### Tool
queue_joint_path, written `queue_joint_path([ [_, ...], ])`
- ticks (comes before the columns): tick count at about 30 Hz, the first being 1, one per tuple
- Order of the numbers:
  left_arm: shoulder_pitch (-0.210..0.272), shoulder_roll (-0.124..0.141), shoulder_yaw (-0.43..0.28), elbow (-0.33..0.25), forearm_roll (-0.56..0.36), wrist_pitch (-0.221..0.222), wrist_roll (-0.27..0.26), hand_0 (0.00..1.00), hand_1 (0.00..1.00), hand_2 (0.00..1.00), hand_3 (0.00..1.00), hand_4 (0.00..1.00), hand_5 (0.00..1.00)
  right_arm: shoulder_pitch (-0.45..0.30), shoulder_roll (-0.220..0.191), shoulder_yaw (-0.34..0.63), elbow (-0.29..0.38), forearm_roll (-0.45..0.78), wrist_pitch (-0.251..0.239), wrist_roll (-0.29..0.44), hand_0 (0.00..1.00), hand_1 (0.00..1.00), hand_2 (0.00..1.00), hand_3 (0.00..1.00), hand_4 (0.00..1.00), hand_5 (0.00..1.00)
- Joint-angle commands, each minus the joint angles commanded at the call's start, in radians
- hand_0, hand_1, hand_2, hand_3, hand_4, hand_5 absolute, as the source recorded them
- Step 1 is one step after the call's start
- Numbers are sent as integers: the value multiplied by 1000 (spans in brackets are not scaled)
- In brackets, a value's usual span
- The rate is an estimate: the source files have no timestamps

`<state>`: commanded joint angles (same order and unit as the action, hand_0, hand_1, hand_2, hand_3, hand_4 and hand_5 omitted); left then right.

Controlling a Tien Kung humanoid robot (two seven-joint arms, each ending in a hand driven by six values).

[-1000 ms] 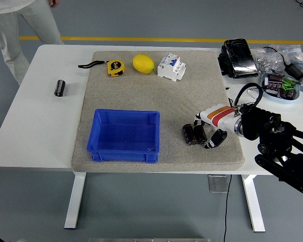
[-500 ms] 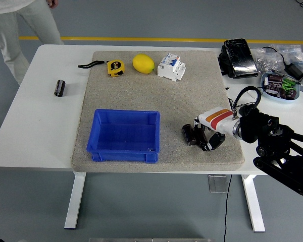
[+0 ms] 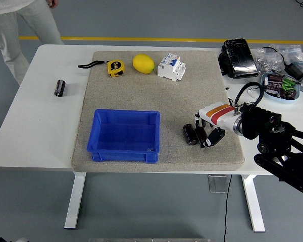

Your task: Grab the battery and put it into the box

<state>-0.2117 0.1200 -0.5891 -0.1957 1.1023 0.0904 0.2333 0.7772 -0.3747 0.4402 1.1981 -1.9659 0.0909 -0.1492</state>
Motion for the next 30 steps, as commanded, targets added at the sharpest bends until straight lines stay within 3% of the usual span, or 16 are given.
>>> queue_joint_path([
  [11,1,2,-1,-1,3,-4,3,754,748,803,630,630,522,26,10,13,95,-6,-13,-18,344,408,490,511,963,356],
  [18,0,2,-1,-2,4,-6,5,754,748,802,630,630,524,78,90,-23,138,1,-26,-27,342,416,492,513,941,349],
  [27,-2,3,4,-3,-5,-7,5,754,748,801,628,630,524,151,211,-117,117,15,-131,-22,341,424,500,522,933,339],
  [28,-3,4,4,-4,-6,-7,5,754,746,800,628,630,524,158,222,-125,111,16,-143,-21,426,539,646,588,959,352],
  [30,-4,4,4,-4,-8,-6,5,754,746,800,628,630,524,169,238,-136,97,20,-152,-19,426,539,646,588,959,352],
])
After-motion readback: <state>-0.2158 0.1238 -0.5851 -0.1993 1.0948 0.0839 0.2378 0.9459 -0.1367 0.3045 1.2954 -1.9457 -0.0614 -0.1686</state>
